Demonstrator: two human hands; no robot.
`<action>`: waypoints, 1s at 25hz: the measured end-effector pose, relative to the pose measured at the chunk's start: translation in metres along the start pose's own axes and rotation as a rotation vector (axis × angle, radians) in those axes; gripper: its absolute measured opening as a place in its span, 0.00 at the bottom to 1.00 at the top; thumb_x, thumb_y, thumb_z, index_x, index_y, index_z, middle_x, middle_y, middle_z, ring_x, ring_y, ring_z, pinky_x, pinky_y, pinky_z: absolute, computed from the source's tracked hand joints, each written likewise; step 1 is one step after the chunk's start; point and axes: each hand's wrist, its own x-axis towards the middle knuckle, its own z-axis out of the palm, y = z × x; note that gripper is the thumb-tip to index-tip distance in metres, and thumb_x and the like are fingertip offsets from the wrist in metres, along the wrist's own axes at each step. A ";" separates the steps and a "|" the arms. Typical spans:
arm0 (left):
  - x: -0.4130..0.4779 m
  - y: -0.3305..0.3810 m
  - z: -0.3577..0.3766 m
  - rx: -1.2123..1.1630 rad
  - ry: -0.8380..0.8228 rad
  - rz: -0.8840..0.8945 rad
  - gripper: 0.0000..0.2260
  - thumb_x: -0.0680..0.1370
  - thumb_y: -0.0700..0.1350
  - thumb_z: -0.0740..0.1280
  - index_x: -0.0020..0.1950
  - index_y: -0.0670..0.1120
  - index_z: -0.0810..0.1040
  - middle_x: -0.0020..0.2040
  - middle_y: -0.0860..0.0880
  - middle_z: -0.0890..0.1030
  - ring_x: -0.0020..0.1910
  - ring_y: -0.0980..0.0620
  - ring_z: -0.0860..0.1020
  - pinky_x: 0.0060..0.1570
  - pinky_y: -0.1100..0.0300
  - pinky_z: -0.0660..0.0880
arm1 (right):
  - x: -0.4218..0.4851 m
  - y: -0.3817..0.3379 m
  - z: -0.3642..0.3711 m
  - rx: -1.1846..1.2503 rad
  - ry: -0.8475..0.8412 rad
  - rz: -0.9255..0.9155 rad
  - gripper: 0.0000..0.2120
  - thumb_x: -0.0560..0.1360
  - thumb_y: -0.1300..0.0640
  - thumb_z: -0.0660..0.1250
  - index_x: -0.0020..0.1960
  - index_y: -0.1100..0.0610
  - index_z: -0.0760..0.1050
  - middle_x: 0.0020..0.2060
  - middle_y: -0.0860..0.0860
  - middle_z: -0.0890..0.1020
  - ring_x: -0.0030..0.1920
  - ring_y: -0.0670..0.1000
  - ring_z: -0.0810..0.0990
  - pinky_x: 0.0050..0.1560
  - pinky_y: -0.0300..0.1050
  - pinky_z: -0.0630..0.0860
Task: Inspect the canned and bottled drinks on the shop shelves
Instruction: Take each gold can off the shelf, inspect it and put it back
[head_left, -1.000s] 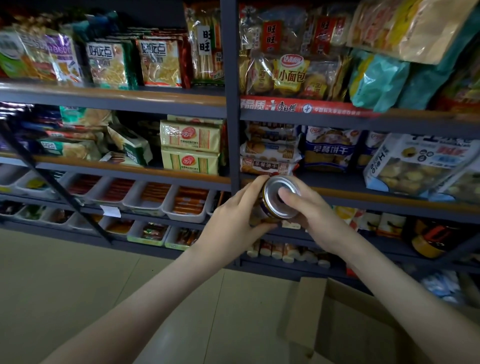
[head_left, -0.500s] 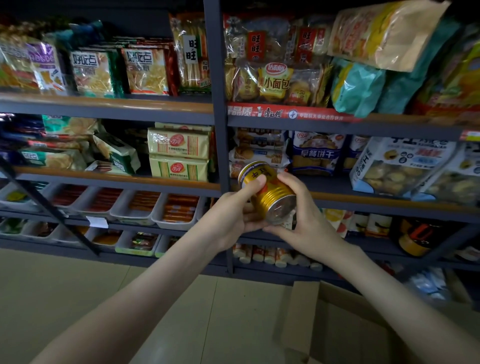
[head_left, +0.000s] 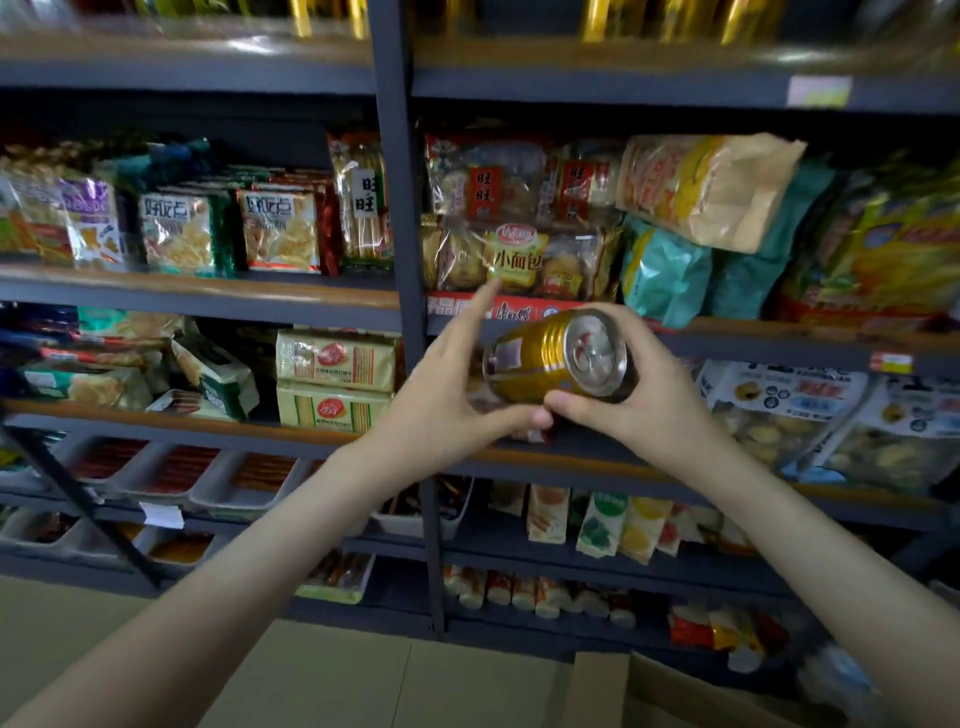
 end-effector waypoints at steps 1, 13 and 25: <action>0.009 0.004 -0.005 0.146 0.032 0.155 0.43 0.70 0.58 0.73 0.77 0.57 0.49 0.74 0.56 0.61 0.70 0.66 0.57 0.65 0.78 0.55 | 0.015 -0.005 -0.008 0.037 -0.020 0.000 0.29 0.62 0.39 0.74 0.59 0.37 0.67 0.52 0.28 0.75 0.56 0.34 0.75 0.52 0.30 0.73; 0.158 0.035 -0.124 0.507 0.623 0.541 0.37 0.70 0.58 0.74 0.73 0.46 0.65 0.63 0.49 0.76 0.60 0.52 0.74 0.51 0.66 0.68 | 0.216 -0.099 -0.071 -0.402 -0.060 -0.278 0.35 0.62 0.39 0.74 0.64 0.40 0.63 0.55 0.37 0.73 0.52 0.37 0.76 0.45 0.29 0.75; 0.295 -0.009 -0.226 1.060 0.669 0.924 0.16 0.78 0.51 0.61 0.57 0.43 0.81 0.59 0.45 0.81 0.67 0.44 0.73 0.72 0.37 0.56 | 0.373 -0.067 -0.121 -0.303 -0.034 0.074 0.24 0.64 0.45 0.77 0.56 0.51 0.76 0.52 0.49 0.82 0.54 0.49 0.80 0.59 0.46 0.76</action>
